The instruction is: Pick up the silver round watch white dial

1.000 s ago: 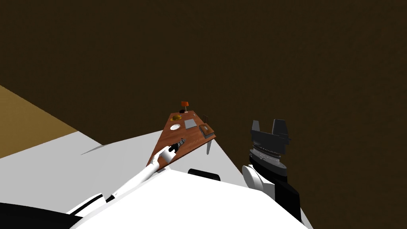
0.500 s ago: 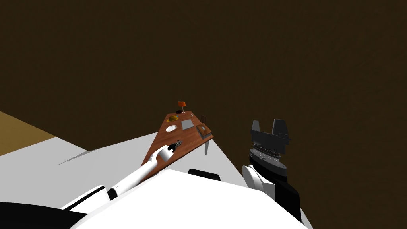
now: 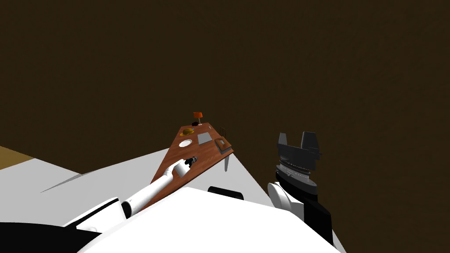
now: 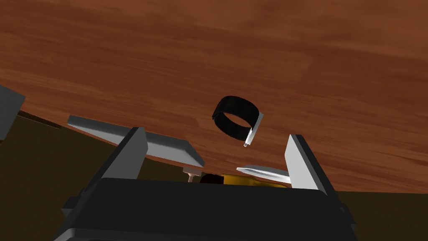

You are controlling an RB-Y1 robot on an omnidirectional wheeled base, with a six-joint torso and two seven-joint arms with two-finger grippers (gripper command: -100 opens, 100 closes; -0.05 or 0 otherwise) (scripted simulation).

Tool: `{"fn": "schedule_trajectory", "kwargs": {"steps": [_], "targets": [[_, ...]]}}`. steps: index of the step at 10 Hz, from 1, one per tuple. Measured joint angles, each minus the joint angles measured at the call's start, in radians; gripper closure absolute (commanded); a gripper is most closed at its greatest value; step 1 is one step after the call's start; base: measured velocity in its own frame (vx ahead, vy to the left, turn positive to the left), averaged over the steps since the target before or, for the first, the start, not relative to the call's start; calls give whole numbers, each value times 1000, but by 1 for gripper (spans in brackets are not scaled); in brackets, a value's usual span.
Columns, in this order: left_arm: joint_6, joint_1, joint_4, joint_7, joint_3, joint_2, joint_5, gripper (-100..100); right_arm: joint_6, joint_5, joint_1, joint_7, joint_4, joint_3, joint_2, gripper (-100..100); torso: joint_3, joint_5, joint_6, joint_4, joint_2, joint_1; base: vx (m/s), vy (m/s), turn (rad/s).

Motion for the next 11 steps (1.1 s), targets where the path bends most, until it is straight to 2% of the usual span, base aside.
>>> {"fn": "schedule_trajectory", "kwargs": {"steps": [4, 5, 6, 11], "targets": [[43, -38, 83, -13, -25, 35, 11, -100, 0, 0, 0, 0, 0, 0, 0, 0, 0, 0, 0, 0, 0, 0, 25, -23, -50], [45, -39, 86, -14, -26, 35, 11, 0, 0, 0, 0, 0, 0, 0, 0, 0, 0, 0, 0, 0, 1, 1, 0, 0, 0], [45, -39, 86, -14, -26, 35, 11, -100, 0, 0, 0, 0, 0, 0, 0, 0, 1, 0, 0, 0, 2, 1, 16, 9, -53], [-11, -40, 168, -5, -10, 2, -20, -100, 0, 0, 0, 0, 0, 0, 0, 0, 0, 1, 0, 0, 0, 3, 26, 21, -36]]}}
